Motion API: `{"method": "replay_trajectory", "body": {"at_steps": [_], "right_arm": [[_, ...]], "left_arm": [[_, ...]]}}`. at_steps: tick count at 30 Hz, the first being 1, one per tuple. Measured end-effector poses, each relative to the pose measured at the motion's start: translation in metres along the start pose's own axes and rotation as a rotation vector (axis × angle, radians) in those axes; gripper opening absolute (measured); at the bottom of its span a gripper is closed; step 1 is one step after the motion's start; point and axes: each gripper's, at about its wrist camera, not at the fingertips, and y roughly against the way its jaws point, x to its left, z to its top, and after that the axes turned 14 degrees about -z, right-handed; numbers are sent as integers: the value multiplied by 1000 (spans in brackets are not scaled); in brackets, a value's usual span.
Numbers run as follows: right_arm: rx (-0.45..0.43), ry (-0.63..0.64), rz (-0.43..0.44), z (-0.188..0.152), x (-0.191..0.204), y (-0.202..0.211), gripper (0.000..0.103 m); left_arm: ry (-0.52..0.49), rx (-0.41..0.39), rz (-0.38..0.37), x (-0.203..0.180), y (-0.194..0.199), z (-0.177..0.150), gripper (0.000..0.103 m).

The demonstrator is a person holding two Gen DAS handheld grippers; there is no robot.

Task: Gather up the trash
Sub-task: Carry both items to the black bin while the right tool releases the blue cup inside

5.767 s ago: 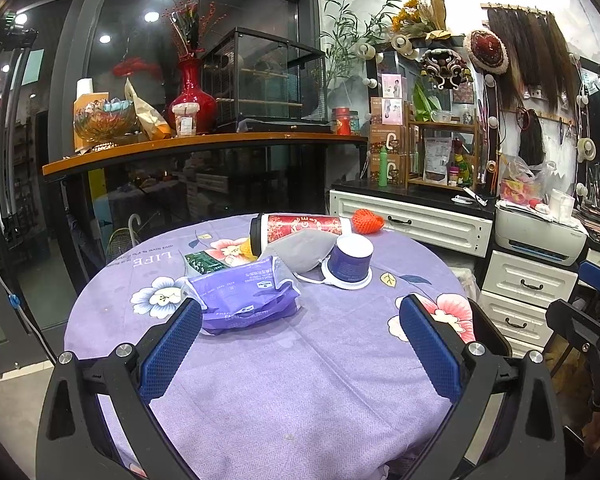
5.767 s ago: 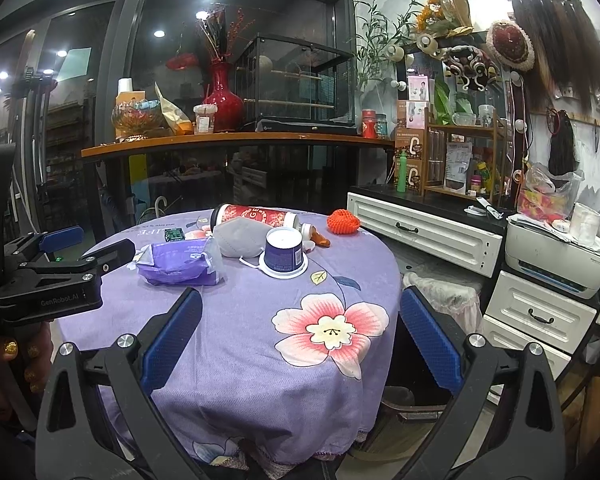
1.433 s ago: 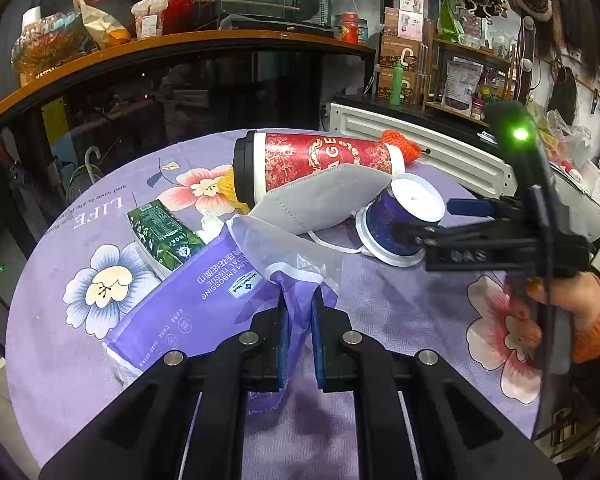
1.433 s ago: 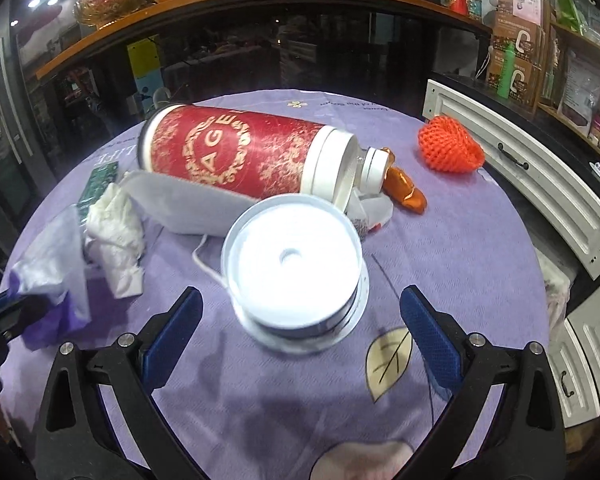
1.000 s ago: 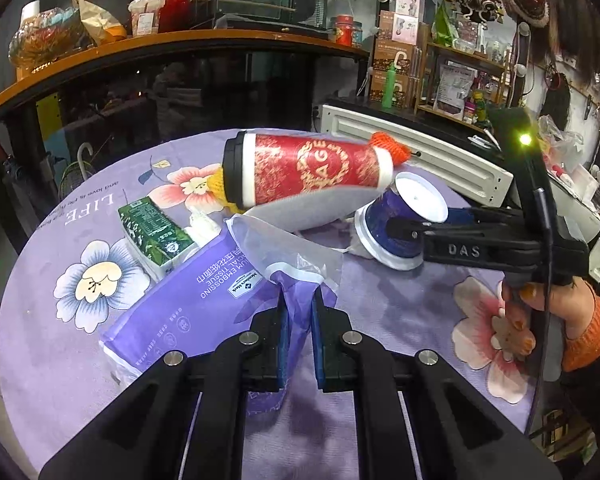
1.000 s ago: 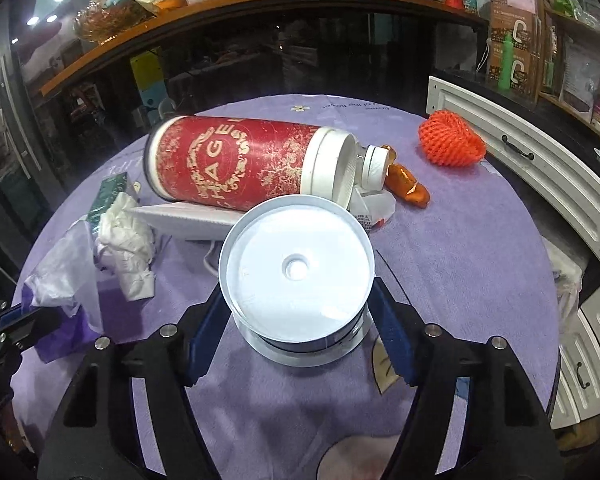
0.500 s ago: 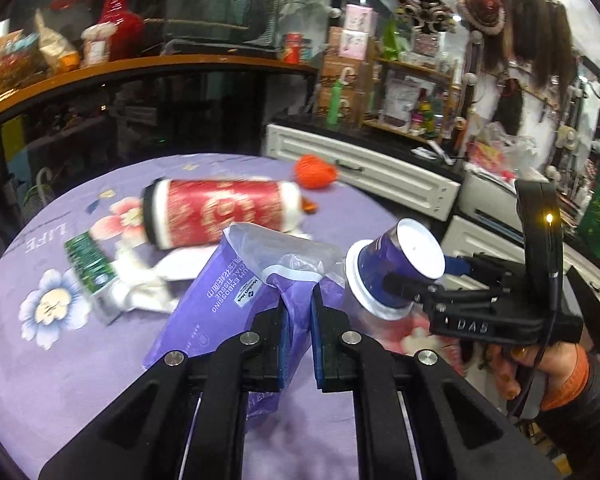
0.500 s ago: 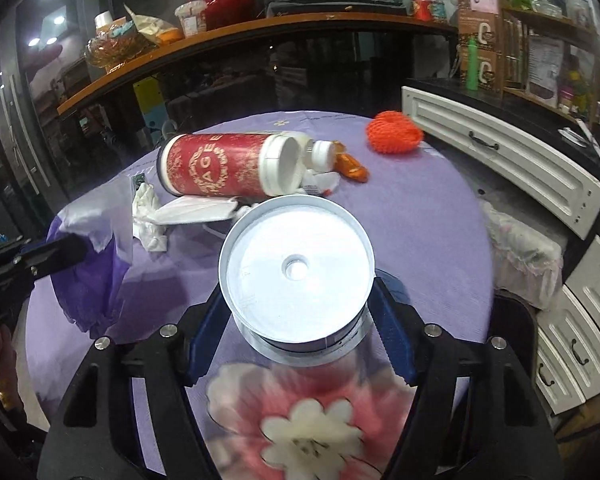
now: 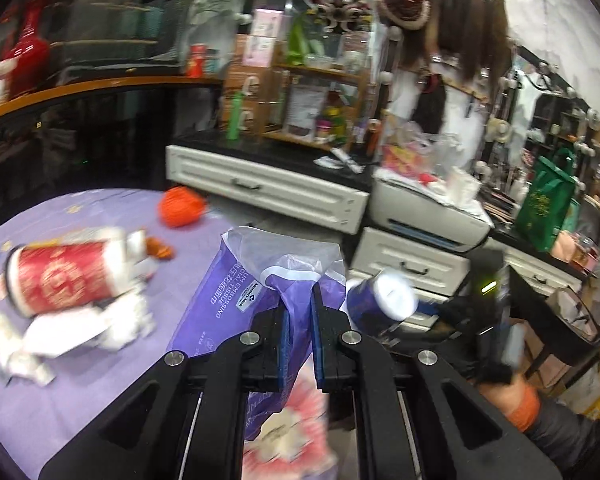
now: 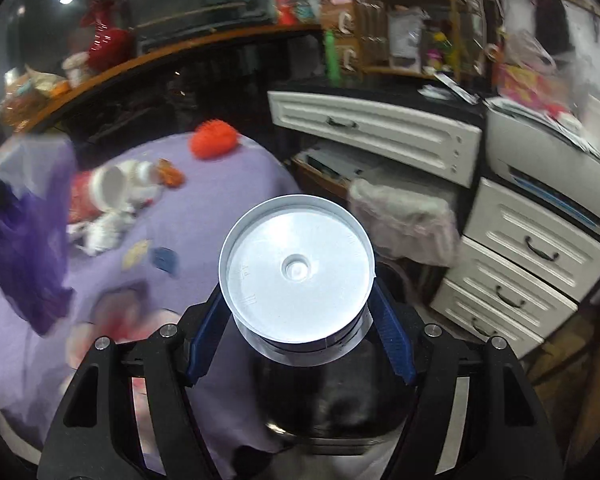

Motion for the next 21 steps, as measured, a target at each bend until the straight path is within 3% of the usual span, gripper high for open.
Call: {"method": "replay_trajectory", "body": {"at_steps": [7,13,16,18,21], "right_arm": [[206,-34,-47,-51,-17,-89,69],[317,-80,-29,-87,-21,-135,70],[337,-105,-24,-94,-25,-144,71],[325,-118,-27,-96,-28,-141,79],[280,-120,-39,-95,-35,-124,79]], "left_arm": [[-40,42,-77,-34,-47,14,10],[5,108,-156,-47,-85,6,10],[8,142,-167,-51,-105,-2,10],[17,167,-167,-52,-118,-8,10],[33,193,-170,-49,-131,-15,10]]}}
